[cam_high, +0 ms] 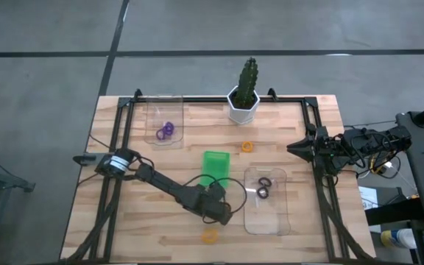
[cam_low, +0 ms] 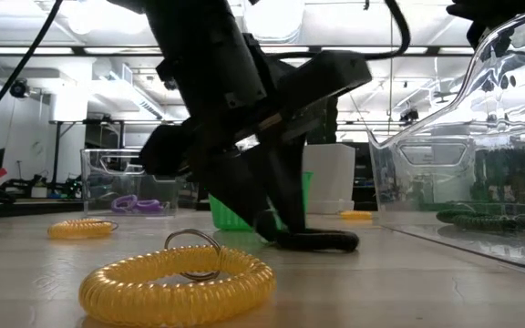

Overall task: Sort spring keychains
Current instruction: Put the black spring keychain into the bottom transparent bin

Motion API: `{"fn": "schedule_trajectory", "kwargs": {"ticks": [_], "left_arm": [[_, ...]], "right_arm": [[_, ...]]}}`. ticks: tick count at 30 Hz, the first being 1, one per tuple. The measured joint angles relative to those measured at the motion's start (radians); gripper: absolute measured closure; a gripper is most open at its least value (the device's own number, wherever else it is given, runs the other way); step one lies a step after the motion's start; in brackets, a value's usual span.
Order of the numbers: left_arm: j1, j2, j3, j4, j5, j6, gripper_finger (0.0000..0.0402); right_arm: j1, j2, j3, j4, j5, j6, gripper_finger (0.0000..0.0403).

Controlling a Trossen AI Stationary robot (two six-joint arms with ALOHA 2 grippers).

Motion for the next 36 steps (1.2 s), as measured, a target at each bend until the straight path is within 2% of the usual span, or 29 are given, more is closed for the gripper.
{"fn": "schedule_trajectory", "kwargs": {"ticks": [36], "left_arm": [[0.001, 0.005, -0.001, -0.065, 0.051, -0.101, 0.0287]], "right_arm": [[0.000, 0.000, 0.000, -0.014, -0.001, -0.045, 0.0342]]}}
